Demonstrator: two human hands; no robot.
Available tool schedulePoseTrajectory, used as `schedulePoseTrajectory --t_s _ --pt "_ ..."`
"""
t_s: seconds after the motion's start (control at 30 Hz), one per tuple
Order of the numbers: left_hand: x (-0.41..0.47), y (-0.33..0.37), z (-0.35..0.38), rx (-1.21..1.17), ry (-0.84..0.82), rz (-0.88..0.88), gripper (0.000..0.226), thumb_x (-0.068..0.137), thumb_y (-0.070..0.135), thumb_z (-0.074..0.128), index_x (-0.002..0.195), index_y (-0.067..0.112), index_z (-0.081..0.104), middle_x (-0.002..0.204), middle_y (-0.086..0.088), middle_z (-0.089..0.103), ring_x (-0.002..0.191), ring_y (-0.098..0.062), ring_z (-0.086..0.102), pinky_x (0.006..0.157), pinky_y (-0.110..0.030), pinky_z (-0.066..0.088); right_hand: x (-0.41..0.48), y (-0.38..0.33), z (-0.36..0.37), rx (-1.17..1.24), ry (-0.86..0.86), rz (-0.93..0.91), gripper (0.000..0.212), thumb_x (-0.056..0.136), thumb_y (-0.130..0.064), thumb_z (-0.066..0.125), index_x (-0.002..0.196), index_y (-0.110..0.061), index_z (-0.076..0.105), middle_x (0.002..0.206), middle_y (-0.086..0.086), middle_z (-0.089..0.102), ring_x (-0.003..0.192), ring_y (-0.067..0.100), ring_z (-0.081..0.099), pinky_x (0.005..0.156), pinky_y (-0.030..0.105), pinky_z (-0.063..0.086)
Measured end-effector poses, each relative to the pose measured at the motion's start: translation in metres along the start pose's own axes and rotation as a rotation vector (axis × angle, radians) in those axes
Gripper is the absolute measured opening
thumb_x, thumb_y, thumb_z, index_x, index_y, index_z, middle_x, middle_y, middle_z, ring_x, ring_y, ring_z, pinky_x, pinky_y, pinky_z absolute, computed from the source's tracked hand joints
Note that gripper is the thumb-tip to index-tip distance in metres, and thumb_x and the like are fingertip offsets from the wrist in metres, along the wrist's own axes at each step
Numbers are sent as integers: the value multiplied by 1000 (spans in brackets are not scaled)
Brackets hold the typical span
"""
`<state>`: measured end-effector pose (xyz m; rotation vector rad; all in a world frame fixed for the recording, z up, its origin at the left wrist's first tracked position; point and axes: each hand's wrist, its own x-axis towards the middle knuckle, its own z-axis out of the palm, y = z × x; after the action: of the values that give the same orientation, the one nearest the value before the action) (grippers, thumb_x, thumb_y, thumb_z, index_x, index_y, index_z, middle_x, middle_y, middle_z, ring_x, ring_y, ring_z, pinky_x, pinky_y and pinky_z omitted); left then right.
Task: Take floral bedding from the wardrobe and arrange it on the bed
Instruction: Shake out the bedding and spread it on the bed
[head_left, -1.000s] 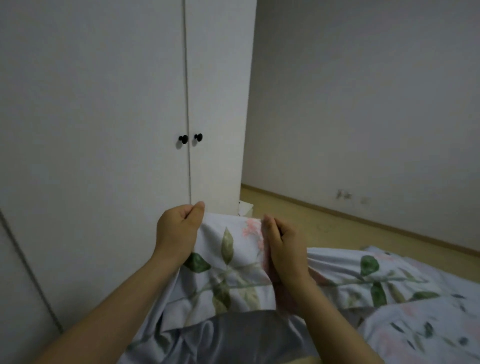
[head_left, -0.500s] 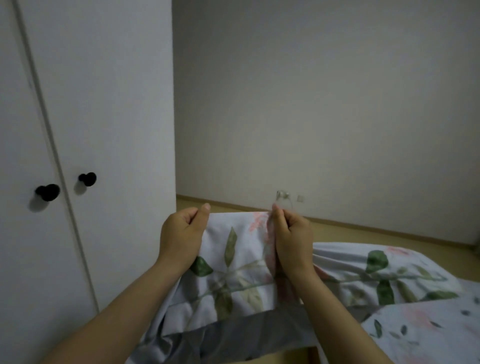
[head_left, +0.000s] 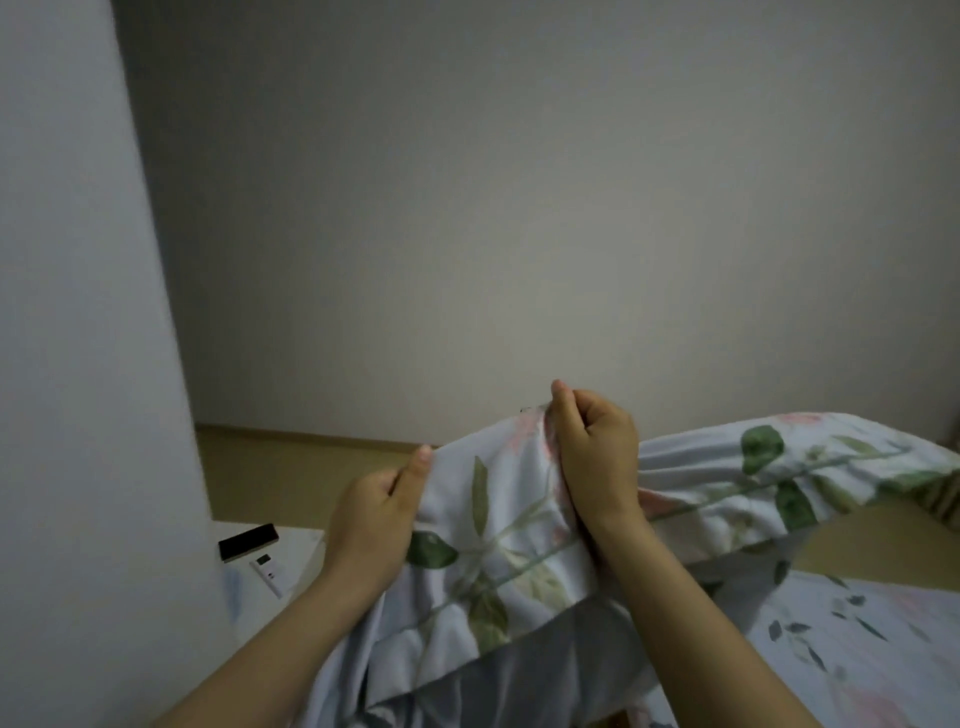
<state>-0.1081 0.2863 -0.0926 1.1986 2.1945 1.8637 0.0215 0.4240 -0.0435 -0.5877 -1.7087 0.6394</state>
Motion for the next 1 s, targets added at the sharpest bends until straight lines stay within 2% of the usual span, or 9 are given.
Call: schedulePoseTrajectory --t_s 0.1,0.2,0.27,0.37,0.47,0.67,0.77,0.9,1.0 --pt "54 -16 26 -72 0 16 57 82 61 46 44 21 31 45 4 31 48 -13 31 51 -32 27 38 36 17 -44 17 13 48 95 -24 51 50 -14 36 45 -3 33 44 6 28 48 31 27" --pt "109 -32 52 -119 11 17 55 79 58 48 42 21 32 46 2 30 49 -13 31 51 -31 28 70 72 35 -76 54 21 51 94 -20 53 46 -21 36 38 -7 38 40 4 37 46 19 28" --pt "153 -42 71 -112 3 68 56 84 52 52 45 19 29 49 -2 30 51 -13 30 50 -29 26 93 100 52 -96 89 32 50 94 -20 53 45 -20 43 38 -9 43 41 2 42 46 15 30" --pt "211 -50 98 -80 -15 131 51 89 37 53 49 18 27 52 -6 29 51 -14 28 49 -29 22 127 131 71 -137 134 63 46 94 -22 52 50 -9 50 44 -5 46 43 5 41 47 21 31" --pt "266 -60 129 -98 -61 152 52 89 34 54 48 19 26 51 -5 28 49 -15 28 50 -30 22 163 161 87 -166 176 88 47 95 -24 51 53 -3 52 47 7 51 44 6 39 51 30 34" --pt "347 -76 196 -116 -136 187 52 90 31 54 48 18 25 50 -5 27 48 -15 27 50 -30 22 227 218 103 -254 246 103 51 94 -23 52 48 -20 33 41 -6 31 42 6 30 45 21 24" --pt "387 -86 236 -131 -168 199 52 90 31 54 49 17 26 51 -7 28 50 -14 28 51 -30 22 263 257 109 -265 275 102 53 94 -20 53 45 -22 33 40 -9 43 40 4 35 44 17 26" --pt "432 -92 288 -142 -191 219 51 90 32 54 49 16 28 51 -7 28 49 -14 28 51 -29 23 310 306 111 -275 291 96 49 94 -23 52 49 -19 35 42 -7 32 43 7 30 46 21 24" --pt "469 -91 326 -138 -197 228 51 90 33 54 50 17 27 52 -7 27 50 -15 28 51 -29 23 346 339 111 -273 300 97 47 95 -24 52 50 -16 39 46 -5 33 44 8 29 46 26 25"
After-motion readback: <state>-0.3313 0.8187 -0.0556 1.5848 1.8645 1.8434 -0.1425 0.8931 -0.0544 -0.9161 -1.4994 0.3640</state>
